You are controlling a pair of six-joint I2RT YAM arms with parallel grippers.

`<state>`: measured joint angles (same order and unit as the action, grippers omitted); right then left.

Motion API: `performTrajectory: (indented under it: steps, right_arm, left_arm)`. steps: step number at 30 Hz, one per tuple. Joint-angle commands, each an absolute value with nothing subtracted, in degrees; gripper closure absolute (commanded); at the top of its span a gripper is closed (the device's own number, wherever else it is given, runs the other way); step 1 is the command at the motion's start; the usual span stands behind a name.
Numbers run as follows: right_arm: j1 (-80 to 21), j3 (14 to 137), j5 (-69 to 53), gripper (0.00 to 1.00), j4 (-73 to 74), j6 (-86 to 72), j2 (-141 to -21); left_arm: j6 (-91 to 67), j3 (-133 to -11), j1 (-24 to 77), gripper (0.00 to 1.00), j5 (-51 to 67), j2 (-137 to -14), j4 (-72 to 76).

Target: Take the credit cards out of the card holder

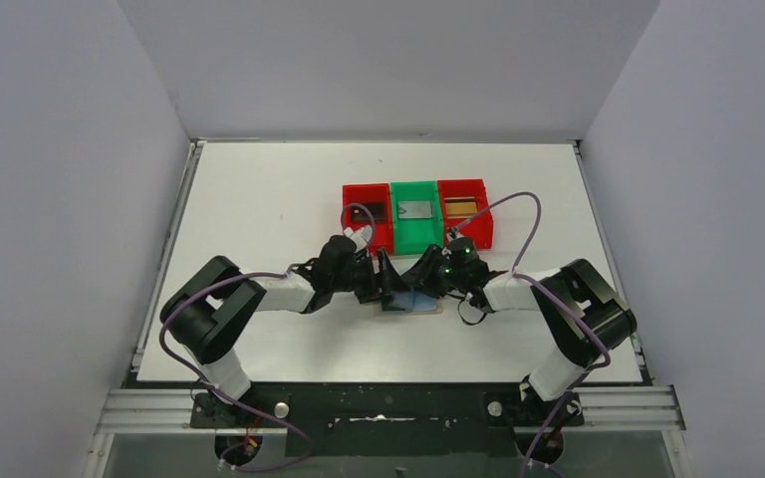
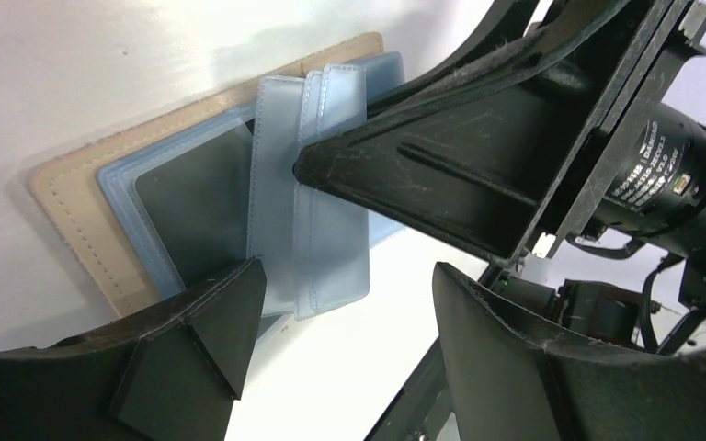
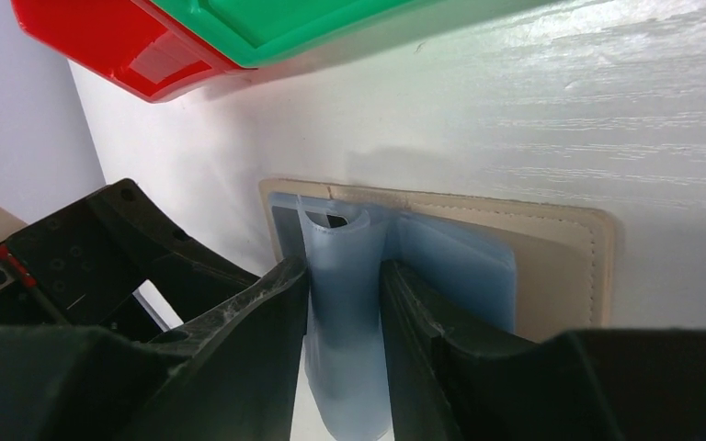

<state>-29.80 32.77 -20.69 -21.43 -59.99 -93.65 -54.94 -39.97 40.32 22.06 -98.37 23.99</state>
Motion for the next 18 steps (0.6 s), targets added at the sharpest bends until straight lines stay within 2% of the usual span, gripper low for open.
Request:
performTrajectory:
  steps: [1, 11, 18]
  right_arm:
    - [-28.9, 31.3, -22.5, 0.63, -24.8, -60.1, -94.7]
    - [-27.6, 29.3, -24.7, 0.52, -27.6, -60.2, -91.6]
    - [-26.8, 27.8, -25.4, 0.50, -29.9, -60.1, -89.6]
  left_arm:
    - [-57.0, -38.0, 39.5, 0.33, 25.5, -99.1, 28.5]
    - [-59.6, -34.9, 38.1, 0.33, 29.1, -100.0, 37.7]
    - [-61.2, -35.0, 37.6, 0.33, 32.4, -101.9, 42.9]
